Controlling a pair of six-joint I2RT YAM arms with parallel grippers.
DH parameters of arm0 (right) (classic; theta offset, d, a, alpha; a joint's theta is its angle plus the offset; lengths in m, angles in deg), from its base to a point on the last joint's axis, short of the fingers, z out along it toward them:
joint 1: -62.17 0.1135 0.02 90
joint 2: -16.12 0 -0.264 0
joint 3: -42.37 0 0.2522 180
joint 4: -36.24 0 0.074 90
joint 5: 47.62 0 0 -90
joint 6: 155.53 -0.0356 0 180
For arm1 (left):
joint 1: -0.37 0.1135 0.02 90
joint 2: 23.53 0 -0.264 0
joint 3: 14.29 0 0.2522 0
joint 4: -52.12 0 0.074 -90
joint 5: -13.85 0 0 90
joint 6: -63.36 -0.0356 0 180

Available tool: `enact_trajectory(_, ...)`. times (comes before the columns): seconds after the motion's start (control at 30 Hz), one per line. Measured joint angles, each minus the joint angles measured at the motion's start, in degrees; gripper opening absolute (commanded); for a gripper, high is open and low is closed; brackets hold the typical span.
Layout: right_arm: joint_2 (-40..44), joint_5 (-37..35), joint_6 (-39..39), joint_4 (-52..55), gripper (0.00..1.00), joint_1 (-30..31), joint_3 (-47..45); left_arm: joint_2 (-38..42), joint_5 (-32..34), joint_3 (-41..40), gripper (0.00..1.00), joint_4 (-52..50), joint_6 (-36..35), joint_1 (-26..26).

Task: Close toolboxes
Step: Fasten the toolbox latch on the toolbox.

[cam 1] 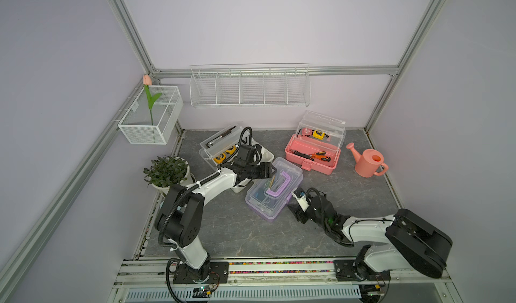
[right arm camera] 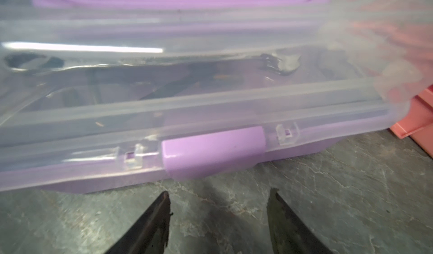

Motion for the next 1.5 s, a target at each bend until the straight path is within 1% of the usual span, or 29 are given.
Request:
enact_trajectory(0.17, -2.9, 1.4, 0.4, -4.0, 0.69, -1.0, 1.2, 0.0, -0.1, 0.0, 0.68, 0.0, 0.0, 0.0)
enact_trajectory(0.23, -4.4, 2.0, 0.7, -4.8, 0.68, -1.2, 1.4, 0.0, -0.2, 0.0, 0.68, 0.0, 0.0, 0.0)
enact_trajectory(0.47, -8.1, 4.7, 1.7, -6.8, 0.47, -1.4, 1.7, 0.0, -0.2, 0.0, 0.68, -0.1, 0.0, 0.0)
enact_trajectory(0.53, -8.1, 4.8, 1.5, -6.5, 0.44, -1.4, 1.7, 0.0, 0.0, 0.0, 0.68, 0.0, -0.2, 0.0)
enact_trajectory(0.7, -7.5, 5.1, 1.5, -6.5, 0.43, -1.7, 1.4, 0.0, 0.1, 0.0, 0.68, 0.0, -0.4, 0.2)
enact_trajectory(0.9, -3.0, 5.7, 1.2, -5.1, 0.43, -2.2, 0.3, -0.2, 0.1, 0.6, 0.68, -0.7, -0.7, 0.2)
enact_trajectory(1.0, -0.4, 7.5, 0.0, -2.8, 0.44, -3.3, 0.2, -0.2, 0.2, 0.8, 0.69, -1.0, -0.7, 0.2)
enact_trajectory(1.1, 2.6, 7.5, -1.5, 0.5, 0.46, -4.7, 0.4, 0.0, 0.6, 1.1, 0.7, -1.8, -0.8, 0.2)
enact_trajectory(1.3, 8.4, 7.4, -5.7, 13.2, 0.52, -7.8, 4.5, 1.4, 2.5, 1.2, 0.76, -5.2, -0.9, 0.2)
enact_trajectory(1.4, 10.1, 8.4, -9.4, 20.9, 0.6, -11.2, 8.1, 2.2, 2.9, 1.2, 0.77, -7.0, -0.8, 0.7)
enact_trajectory(1.5, 10.4, 10.5, -13.4, 26.9, 0.65, -14.6, 11.8, 3.4, 3.1, 0.7, 0.78, -8.3, -0.8, 1.5)
